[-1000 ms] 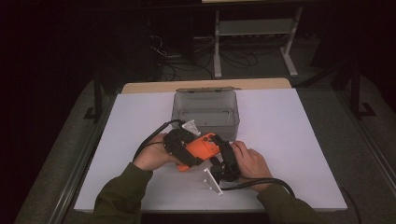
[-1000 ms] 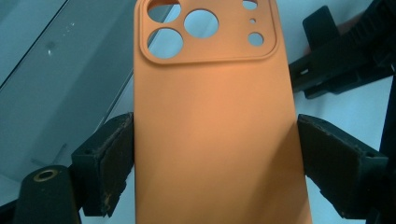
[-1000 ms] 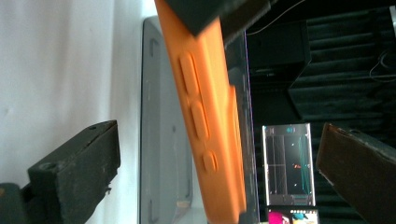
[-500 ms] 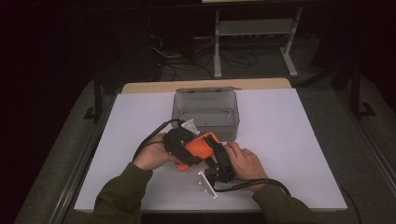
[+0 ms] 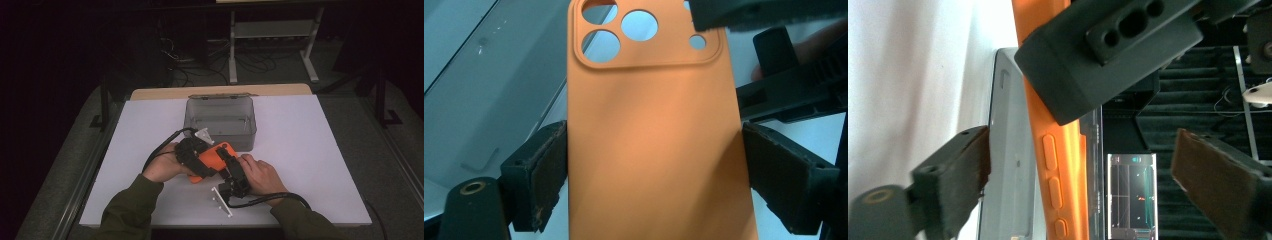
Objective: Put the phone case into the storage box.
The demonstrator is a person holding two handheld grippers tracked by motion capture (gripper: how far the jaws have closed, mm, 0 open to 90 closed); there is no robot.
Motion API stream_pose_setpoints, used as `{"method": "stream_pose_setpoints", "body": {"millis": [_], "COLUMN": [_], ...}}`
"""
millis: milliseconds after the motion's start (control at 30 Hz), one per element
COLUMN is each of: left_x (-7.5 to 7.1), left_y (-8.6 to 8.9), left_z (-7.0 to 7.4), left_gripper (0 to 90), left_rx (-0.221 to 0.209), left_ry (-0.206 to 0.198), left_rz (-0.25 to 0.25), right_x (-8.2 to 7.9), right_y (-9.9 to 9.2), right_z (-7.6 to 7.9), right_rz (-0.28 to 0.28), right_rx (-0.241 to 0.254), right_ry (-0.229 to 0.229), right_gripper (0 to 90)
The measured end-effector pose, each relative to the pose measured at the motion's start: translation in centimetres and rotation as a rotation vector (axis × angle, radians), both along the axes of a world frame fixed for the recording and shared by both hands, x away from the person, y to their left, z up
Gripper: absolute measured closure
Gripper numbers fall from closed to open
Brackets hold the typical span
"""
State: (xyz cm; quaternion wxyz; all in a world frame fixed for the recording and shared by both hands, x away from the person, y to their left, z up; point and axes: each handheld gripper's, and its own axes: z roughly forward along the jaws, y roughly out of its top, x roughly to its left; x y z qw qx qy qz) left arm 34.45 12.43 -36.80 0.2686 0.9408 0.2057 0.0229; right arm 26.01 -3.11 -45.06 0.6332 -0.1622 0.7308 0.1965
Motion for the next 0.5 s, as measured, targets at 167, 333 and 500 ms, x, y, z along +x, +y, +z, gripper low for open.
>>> {"method": "stream_pose_setpoints", "body": {"millis": [167, 333, 500], "left_x": [0.05, 0.03, 0.02], "left_y": [0.17, 0.21, 0.18], "left_z": [0.10, 0.08, 0.05], "left_gripper": [14.5, 14.5, 14.5], "left_rx": [-0.005, -0.004, -0.003], "left_ry": [-0.003, -0.003, -0.001], "left_rz": [0.002, 0.007, 0.005], "right_x": [0.08, 0.08, -0.03], "right_y": [0.17, 0.23, 0.26], "right_z": [0.01, -0.19, -0.34], "right_rz": [0.007, 0.003, 0.006], "right_rx": [-0.009, -0.021, -0.034], "right_ry": [-0.023, -0.026, -0.032], "right_gripper": [14.6, 18.7, 24.4]}}
